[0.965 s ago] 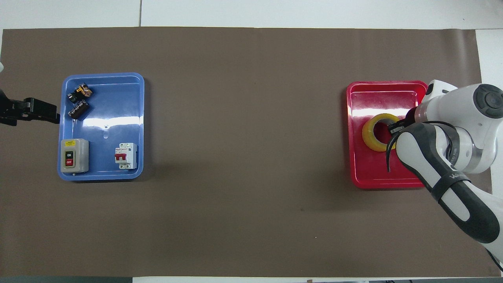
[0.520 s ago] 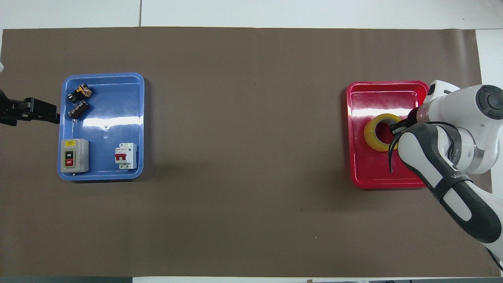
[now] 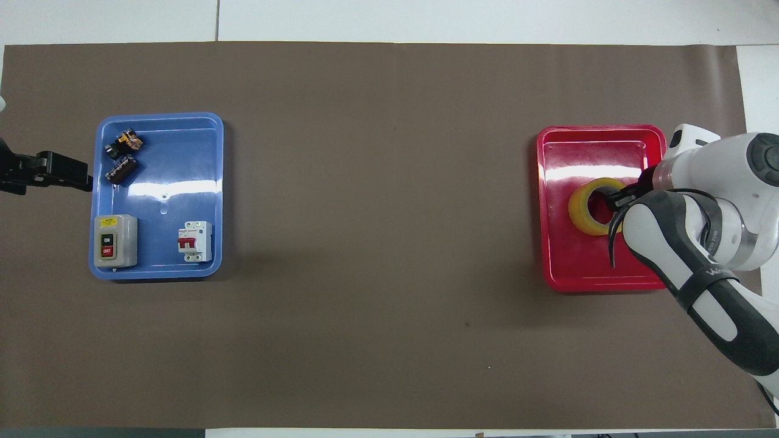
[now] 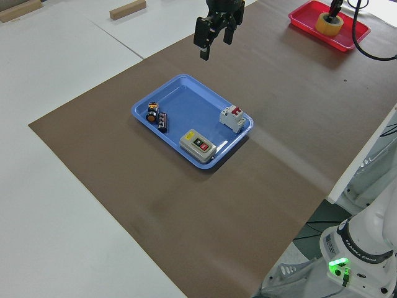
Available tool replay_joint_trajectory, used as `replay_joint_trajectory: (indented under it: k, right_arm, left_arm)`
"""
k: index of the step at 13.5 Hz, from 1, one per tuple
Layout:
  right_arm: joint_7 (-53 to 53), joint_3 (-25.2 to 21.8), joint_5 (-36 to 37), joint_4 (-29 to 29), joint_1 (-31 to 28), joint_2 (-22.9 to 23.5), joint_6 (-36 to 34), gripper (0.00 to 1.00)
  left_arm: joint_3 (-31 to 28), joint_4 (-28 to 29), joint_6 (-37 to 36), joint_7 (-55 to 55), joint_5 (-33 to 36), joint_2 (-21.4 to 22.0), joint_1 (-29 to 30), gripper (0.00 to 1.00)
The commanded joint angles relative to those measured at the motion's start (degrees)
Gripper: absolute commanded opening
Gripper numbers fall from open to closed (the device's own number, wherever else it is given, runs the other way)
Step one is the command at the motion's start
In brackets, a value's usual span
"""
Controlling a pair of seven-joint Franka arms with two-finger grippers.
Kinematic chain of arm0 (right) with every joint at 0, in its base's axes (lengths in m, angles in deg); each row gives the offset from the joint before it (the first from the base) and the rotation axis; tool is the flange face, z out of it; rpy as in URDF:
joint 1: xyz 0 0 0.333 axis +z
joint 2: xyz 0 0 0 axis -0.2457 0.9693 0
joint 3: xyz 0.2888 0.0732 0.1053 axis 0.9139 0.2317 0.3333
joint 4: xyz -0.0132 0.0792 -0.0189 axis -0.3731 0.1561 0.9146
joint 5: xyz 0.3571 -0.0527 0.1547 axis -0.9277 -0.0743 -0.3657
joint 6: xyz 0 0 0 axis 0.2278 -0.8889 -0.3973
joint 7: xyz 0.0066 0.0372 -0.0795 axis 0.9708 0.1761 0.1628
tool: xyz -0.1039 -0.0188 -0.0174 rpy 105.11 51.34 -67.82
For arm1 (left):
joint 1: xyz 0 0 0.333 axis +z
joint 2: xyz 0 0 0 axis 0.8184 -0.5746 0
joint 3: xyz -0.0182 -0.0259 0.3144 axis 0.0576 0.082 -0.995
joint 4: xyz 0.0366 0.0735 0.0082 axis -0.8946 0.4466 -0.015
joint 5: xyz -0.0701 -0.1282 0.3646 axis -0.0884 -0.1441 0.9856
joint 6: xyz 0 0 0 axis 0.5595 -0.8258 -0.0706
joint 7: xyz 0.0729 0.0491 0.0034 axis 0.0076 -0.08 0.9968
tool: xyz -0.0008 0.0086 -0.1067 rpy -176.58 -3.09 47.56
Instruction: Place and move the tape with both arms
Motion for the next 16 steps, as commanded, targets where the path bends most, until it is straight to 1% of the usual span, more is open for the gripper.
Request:
replay_joint_trajectory:
  k: [1, 2, 3, 5, 7, 8, 10, 13, 16]
  right_arm:
    - [-4.31, 0.81, 0.37, 0.4, -0.81, -1.93, 0.14, 1.0]
    - [-7.74, 0.73, 0.37, -0.83, 0.06, -2.9, -0.99, 1.0]
    - [-11.69, 0.81, 0.46, -2.67, 1.03, -4.04, -3.53, 1.0]
    - [-20.03, 0.64, 1.33, -7.06, 3.23, -4.57, -9.5, 1.0]
    - [-32.14, 0.99, 2.48, -9.8, 3.58, -5.63, -12.07, 1.0]
    - [-36.29, 1.17, 2.48, -11.2, 4.02, -6.06, -14.08, 1.0]
    - [-39.14, 1.25, 2.48, -14.54, 4.29, -7.64, -18.91, 1.0]
    - [-39.32, 1.17, 2.48, -23.84, 4.11, -10.28, -32.77, 1.0]
    - [-39.06, 0.82, 2.39, -30.7, 3.5, -13.27, -44.29, 1.0]
  left_arm:
    - [-0.3, 2.0, 1.17, -0.69, -1.42, 1.72, 0.06, 1.0]
    - [-0.3, 1.92, 1.17, -0.69, -1.42, 1.72, 0.06, 1.0]
    - [-0.3, 2.0, 1.26, -0.69, -1.42, 1.72, 0.06, 1.0]
    - [-0.3, 2.0, 1.17, -0.69, -1.42, 1.72, 0.06, 1.0]
    - [-0.3, 1.92, 1.17, -0.69, -1.42, 1.72, 0.06, 1.0]
    - [-0.3, 2.0, 1.17, -0.69, -1.42, 1.72, 0.06, 1.0]
    - [-0.3, 2.0, 1.17, -0.69, -1.42, 1.72, 0.06, 1.0]
    - [-0.3, 1.92, 1.17, -0.69, -1.42, 1.72, 0.06, 1.0]
    - [-0.3, 2.0, 1.17, -0.69, -1.42, 1.72, 0.06, 1.0]
